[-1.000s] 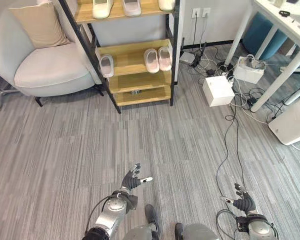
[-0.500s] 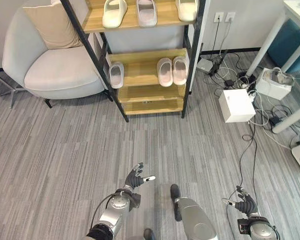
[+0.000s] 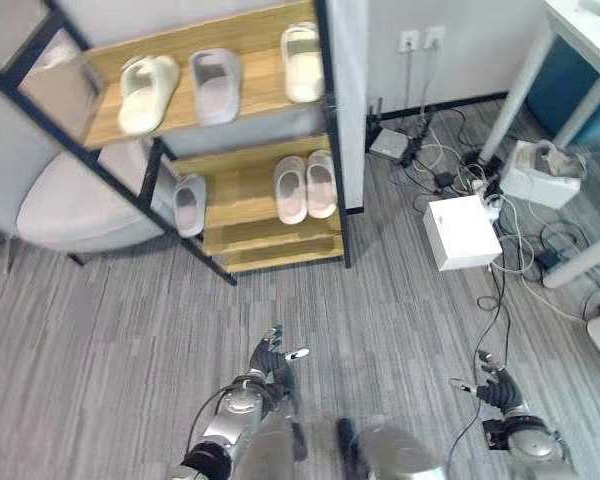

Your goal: Arrange the slippers neatly on the shoe rack.

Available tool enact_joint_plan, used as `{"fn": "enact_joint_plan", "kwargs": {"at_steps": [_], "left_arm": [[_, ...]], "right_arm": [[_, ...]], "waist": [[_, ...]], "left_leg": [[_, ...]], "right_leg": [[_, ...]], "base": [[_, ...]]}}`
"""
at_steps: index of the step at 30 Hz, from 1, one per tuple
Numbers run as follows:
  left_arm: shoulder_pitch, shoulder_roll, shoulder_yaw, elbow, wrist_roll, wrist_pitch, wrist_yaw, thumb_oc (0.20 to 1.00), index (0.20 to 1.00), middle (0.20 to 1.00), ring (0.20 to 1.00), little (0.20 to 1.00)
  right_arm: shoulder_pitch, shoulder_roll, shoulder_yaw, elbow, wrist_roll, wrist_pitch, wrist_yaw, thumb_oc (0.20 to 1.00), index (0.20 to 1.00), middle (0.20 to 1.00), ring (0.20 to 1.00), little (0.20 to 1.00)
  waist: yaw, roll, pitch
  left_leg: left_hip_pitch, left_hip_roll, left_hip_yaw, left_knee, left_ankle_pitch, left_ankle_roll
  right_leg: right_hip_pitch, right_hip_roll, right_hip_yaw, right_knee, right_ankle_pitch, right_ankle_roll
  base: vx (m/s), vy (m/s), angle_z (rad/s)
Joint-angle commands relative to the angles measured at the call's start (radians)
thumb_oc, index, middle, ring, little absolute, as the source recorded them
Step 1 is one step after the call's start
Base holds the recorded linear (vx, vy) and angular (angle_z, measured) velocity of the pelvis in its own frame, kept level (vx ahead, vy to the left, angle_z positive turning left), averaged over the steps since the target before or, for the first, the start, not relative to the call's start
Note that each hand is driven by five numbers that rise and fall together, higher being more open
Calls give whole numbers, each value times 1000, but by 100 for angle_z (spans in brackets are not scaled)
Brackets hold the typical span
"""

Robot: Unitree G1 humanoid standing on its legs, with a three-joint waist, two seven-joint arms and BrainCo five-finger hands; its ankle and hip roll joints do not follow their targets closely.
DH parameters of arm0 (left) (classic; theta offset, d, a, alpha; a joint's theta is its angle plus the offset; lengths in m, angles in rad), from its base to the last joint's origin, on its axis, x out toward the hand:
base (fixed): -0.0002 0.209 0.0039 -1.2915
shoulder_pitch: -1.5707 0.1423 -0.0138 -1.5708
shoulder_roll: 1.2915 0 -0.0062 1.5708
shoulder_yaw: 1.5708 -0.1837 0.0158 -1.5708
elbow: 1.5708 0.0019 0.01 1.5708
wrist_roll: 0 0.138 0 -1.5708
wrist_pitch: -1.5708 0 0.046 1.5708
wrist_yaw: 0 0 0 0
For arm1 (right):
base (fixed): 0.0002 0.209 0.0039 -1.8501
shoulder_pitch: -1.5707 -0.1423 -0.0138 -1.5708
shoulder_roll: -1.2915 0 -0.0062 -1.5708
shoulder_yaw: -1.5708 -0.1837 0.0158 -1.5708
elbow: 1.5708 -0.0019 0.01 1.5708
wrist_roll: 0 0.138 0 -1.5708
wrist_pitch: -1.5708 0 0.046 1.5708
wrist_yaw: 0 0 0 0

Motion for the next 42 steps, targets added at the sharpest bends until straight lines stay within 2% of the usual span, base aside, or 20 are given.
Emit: {"fn": "enact_joint_plan", "kwargs": {"at_steps": [1,6,10,14,16,17,19,20,22,24,27,29,30,33,36,42], "left_arm": [[6,65,-9,-59,7,-47,4,1000,1000,1000,1000,1000],[23,74,-8,-57,7,-51,7,1000,1000,1000,1000,1000],[33,79,-11,-62,-5,-51,7,1000,1000,1000,1000,1000],[44,85,-15,-75,-6,-45,2,1000,1000,1000,1000,1000],[46,88,-17,-82,-6,-45,0,1000,1000,1000,1000,1000],[40,95,-21,-88,-6,-43,-1,1000,1000,1000,1000,1000],[36,97,-21,-91,-4,-41,-2,1000,1000,1000,1000,1000],[35,98,-21,-92,-2,-40,-4,1000,1000,1000,1000,1000],[28,99,-22,-86,-2,-42,-10,1000,1000,1000,1000,1000],[23,101,-23,-76,-4,-46,-13,1000,1000,1000,1000,1000],[8,97,-20,-38,-3,-45,-14,1000,1000,1000,1000,1000],[-8,91,-22,-19,2,-47,-8,1000,1000,1000,1000,1000],[-7,87,-24,-7,5,-46,-12,1000,1000,1000,1000,1000],[1,67,-28,39,11,-50,-18,1000,1000,1000,1000,1000],[3,60,-31,43,6,-46,-18,1000,1000,1000,1000,1000],[10,55,-35,45,10,-42,-15,1000,1000,1000,1000,1000]], "right_arm": [[-2,24,0,-32,-15,-25,7,1000,1000,1000,1000,1000],[-15,43,17,-24,-20,-20,21,1000,1000,1000,1000,1000],[-28,61,28,-15,-18,-17,17,1000,1000,1000,1000,1000],[-31,83,31,-5,-16,-15,19,1000,1000,1000,1000,1000],[-39,90,30,10,-12,-15,13,1000,1000,1000,1000,1000],[-53,94,31,15,-8,-15,7,1000,1000,1000,1000,1000],[-57,97,32,19,-5,-15,4,1000,1000,1000,1000,1000],[-60,99,33,19,-4,-14,3,1000,1000,1000,1000,1000],[-61,105,41,27,4,-17,5,1000,1000,1000,1000,1000],[-65,108,47,40,11,-24,5,1000,1000,1000,1000,1000],[-71,111,57,49,27,-34,-1,1000,1000,1000,1000,1000],[-66,107,61,47,26,-35,-1,1000,1000,1000,1000,1000],[-61,109,60,46,21,-34,-1,1000,1000,1000,1000,1000],[-53,109,62,85,20,-33,-3,1000,1000,1000,1000,1000],[-62,102,63,97,22,-39,-9,1000,1000,1000,1000,1000],[-57,101,79,103,16,-36,-3,1000,1000,1000,1000,1000]], "waist": [[65,-72,-47],[84,-97,-89],[92,-108,-105],[96,-115,-119],[94,-107,-113],[90,-96,-97],[86,-88,-92],[82,-80,-86],[65,-63,-68],[52,-50,-50],[25,-66,-24],[7,-75,-19],[8,-76,-21],[17,-73,-56],[32,-70,-81],[38,-68,-95]], "left_leg": [[118,-33,40,-49,48,-78],[152,-81,65,-49,3,-37],[164,-111,67,-49,-28,-13],[201,-163,63,-49,-80,22],[224,-173,60,-49,-97,34],[245,-184,60,-49,-112,46],[255,-185,61,-49,-123,47],[264,-183,56,-49,-129,47],[287,-173,44,-49,-139,40],[308,-159,36,-49,-146,30],[346,-167,11,-49,-153,21],[364,-173,-9,-49,-160,18],[370,-173,-15,-49,-153,17],[378,-176,-9,-49,-159,15],[374,-174,-7,-49,-156,9],[386,-164,-5,-49,-153,1]], "right_leg": [[224,-75,7,-286,50,94],[219,-143,28,-284,85,143],[199,-170,39,-259,105,166],[153,-200,55,-148,193,200],[116,-204,54,-72,245,204],[70,-211,47,23,308,204],[53,-214,39,54,309,198],[30,-207,37,77,298,191],[-35,-151,45,73,222,173],[-83,-107,24,9,149,154],[-142,-37,45,-134,187,155],[-151,-15,52,-161,210,153],[-134,-23,36,-160,206,150],[-42,-19,44,-272,210,128],[15,-13,32,-363,226,123],[61,-10,30,-368,207,110]], "base": [[345,158,-3],[303,158,-7],[201,135,10],[169,149,25],[104,147,-1],[59,111,-35],[68,92,-22],[102,85,-7],[110,45,8],[129,-29,27],[123,-86,11],[107,-92,34],[80,-81,68],[79,-90,32],[63,-95,-12],[31,-65,-1]]}}
